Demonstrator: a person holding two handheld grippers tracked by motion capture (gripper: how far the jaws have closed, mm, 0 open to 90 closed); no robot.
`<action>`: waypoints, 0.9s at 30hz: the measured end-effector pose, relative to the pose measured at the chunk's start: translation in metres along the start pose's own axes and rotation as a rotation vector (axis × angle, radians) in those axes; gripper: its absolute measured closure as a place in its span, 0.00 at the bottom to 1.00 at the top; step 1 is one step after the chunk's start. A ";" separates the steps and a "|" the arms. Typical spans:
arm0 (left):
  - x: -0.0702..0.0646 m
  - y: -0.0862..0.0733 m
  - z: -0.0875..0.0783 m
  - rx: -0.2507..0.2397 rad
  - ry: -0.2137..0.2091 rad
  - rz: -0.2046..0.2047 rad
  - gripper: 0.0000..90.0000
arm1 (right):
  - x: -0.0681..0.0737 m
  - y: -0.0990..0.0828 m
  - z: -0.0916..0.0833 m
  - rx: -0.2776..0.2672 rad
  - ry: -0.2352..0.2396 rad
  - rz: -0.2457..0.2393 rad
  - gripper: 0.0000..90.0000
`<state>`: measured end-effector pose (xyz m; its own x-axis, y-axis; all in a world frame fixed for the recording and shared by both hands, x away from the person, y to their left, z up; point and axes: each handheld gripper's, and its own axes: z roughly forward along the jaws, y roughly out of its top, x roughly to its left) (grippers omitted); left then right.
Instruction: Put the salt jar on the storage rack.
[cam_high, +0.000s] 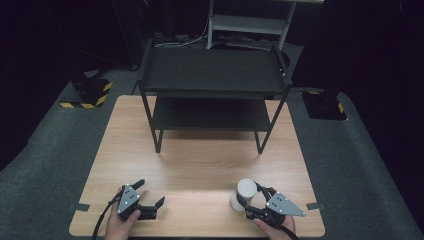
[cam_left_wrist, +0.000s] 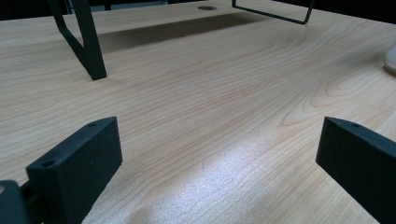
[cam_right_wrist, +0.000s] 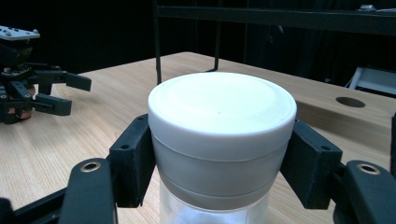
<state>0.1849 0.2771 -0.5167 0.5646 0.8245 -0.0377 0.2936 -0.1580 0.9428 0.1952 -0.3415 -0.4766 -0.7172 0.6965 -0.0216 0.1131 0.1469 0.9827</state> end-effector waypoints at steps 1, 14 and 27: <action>0.000 0.000 0.000 0.000 0.000 -0.001 0.01 | 0.002 0.003 0.000 0.012 -0.007 0.002 0.39; 0.001 0.000 -0.001 -0.002 -0.003 -0.001 0.00 | 0.007 0.037 0.010 0.016 -0.040 0.025 0.39; 0.000 -0.001 -0.001 -0.004 -0.005 0.005 0.01 | 0.003 0.092 0.039 -0.009 -0.065 0.019 0.39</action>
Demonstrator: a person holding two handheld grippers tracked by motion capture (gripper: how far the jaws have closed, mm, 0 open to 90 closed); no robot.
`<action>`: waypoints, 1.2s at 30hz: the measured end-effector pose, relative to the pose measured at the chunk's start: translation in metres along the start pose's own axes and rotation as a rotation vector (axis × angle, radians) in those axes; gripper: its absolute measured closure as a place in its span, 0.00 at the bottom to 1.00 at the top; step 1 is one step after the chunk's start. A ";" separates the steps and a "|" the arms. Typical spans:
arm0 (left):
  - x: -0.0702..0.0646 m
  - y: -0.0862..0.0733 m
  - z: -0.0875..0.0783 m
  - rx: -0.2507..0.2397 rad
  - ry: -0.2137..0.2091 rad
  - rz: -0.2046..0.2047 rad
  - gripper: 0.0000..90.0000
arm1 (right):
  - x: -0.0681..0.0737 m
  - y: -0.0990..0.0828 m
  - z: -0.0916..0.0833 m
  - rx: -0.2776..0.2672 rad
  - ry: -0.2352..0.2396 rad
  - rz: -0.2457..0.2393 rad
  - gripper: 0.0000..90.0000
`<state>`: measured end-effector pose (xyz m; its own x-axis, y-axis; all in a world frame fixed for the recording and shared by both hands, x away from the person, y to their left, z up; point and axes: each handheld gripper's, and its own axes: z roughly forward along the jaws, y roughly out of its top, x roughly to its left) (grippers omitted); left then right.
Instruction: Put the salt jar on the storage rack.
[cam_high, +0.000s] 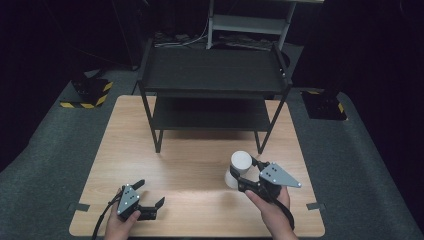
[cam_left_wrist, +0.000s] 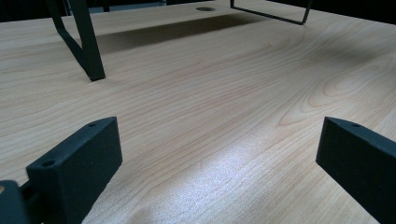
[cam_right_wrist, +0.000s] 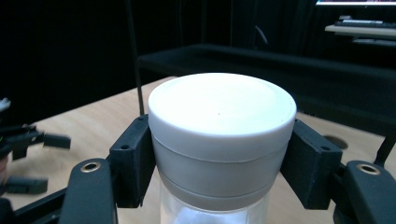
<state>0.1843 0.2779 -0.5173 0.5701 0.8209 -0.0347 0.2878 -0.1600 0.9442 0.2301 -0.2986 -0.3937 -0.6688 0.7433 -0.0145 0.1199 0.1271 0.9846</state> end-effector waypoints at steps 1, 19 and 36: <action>0.000 0.000 0.000 0.000 -0.001 0.000 0.01 | 0.000 0.000 0.000 0.000 0.000 0.000 0.39; 0.000 -0.001 -0.001 -0.003 0.000 -0.005 0.00 | -0.016 0.060 0.032 -0.032 -0.030 0.015 0.39; 0.001 0.000 -0.001 -0.003 -0.003 -0.006 0.00 | -0.032 0.083 0.052 -0.050 -0.063 0.018 0.39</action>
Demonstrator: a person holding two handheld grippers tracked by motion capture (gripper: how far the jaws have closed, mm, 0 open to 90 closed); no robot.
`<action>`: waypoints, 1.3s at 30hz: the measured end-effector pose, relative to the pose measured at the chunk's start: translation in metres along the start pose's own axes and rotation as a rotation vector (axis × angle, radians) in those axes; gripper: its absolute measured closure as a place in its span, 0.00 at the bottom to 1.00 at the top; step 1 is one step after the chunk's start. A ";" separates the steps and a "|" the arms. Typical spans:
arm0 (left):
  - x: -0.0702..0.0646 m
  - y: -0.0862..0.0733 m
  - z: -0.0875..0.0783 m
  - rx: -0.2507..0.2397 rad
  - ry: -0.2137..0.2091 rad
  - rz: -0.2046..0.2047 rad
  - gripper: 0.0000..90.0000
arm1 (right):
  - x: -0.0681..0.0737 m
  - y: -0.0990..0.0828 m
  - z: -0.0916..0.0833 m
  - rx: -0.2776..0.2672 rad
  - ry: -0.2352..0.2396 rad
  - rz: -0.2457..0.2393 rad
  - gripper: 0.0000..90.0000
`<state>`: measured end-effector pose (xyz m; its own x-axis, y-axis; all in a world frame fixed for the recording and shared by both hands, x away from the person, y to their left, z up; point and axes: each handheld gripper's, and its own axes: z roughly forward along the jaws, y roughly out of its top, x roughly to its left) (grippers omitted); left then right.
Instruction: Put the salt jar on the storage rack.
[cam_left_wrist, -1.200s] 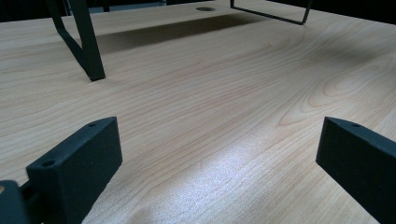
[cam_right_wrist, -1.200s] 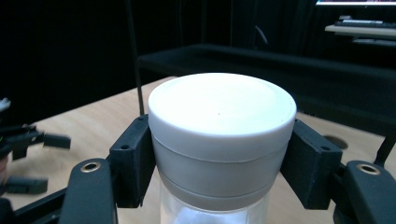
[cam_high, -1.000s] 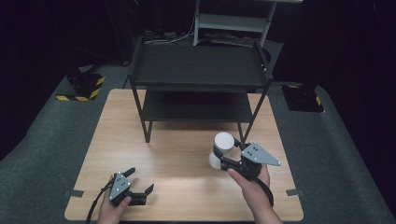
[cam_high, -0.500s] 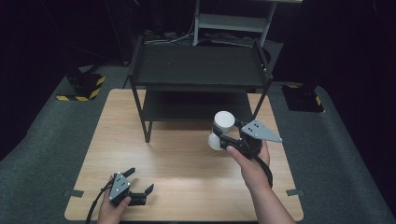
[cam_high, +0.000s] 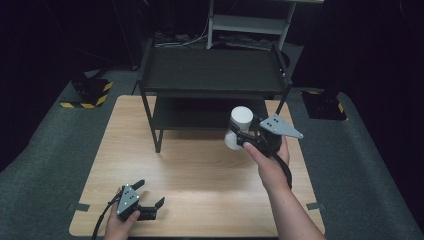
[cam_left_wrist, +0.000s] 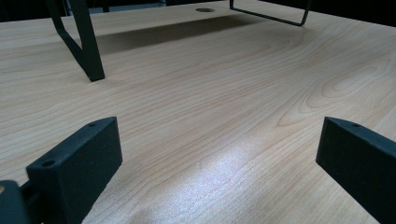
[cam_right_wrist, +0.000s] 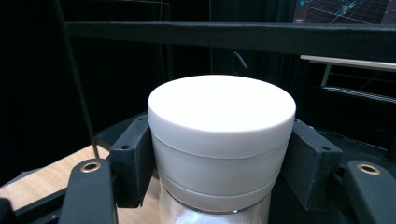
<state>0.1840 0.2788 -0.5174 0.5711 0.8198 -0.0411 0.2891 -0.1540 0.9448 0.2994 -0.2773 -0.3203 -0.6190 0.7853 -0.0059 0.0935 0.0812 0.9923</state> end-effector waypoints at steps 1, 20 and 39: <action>0.000 0.000 0.000 -0.001 0.000 -0.001 0.00 | -0.001 0.001 0.002 0.000 -0.003 0.004 0.39; 0.001 -0.001 0.000 -0.005 -0.005 -0.008 0.01 | -0.017 0.009 0.052 0.036 -0.069 0.016 0.39; 0.003 -0.001 -0.001 -0.007 -0.014 -0.008 0.01 | -0.009 0.007 0.096 0.016 -0.150 0.011 0.39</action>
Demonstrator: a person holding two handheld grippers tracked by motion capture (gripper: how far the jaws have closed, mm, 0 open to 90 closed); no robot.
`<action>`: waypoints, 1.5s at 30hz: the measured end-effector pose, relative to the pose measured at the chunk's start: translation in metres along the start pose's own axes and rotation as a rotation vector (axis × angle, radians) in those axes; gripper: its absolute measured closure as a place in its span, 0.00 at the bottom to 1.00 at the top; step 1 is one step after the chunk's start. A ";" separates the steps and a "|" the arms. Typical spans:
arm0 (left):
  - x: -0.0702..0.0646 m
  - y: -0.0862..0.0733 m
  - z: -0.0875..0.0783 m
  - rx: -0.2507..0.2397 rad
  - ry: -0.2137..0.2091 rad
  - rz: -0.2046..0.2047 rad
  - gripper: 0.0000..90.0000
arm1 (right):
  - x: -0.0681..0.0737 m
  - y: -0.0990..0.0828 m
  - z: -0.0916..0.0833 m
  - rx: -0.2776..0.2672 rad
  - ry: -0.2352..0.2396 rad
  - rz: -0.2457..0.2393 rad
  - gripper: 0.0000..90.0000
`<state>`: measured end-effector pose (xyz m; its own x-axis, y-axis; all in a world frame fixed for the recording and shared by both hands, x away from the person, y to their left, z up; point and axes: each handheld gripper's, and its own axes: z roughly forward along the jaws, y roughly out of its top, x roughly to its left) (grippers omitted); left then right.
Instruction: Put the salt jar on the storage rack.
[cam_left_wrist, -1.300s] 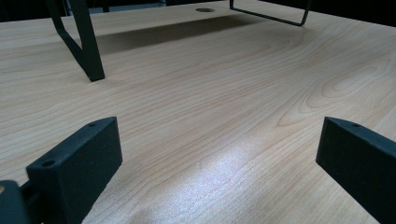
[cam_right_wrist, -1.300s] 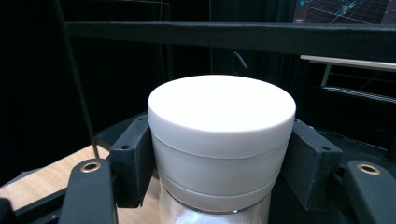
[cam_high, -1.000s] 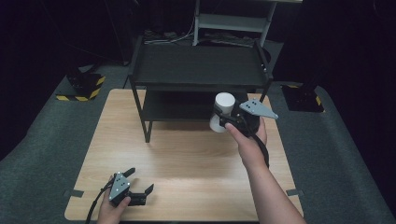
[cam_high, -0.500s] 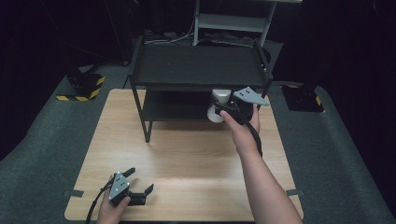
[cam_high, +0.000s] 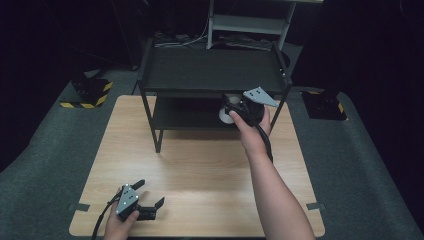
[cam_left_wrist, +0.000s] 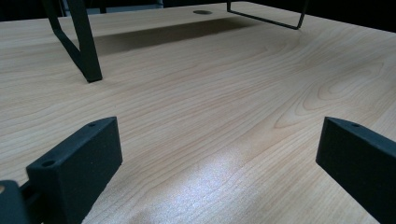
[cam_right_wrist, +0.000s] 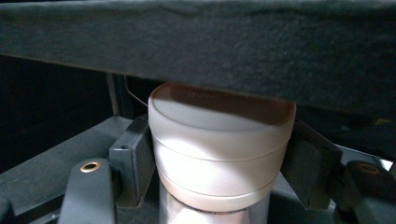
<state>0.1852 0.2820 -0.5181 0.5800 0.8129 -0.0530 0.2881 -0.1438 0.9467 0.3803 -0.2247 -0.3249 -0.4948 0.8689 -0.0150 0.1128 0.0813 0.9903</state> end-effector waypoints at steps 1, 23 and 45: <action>0.000 0.000 0.000 0.000 0.000 0.000 0.01 | 0.000 0.000 0.001 -0.002 -0.004 -0.001 0.39; 0.001 0.000 0.000 -0.001 -0.003 -0.001 0.01 | 0.000 -0.012 0.010 -0.033 -0.030 0.008 0.38; 0.002 0.000 0.000 -0.002 -0.008 -0.005 0.01 | -0.008 -0.018 0.002 -0.041 0.020 0.020 0.00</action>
<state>0.1859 0.2837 -0.5185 0.5848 0.8090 -0.0600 0.2891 -0.1387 0.9472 0.3839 -0.2316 -0.3426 -0.5099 0.8602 0.0068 0.0876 0.0441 0.9952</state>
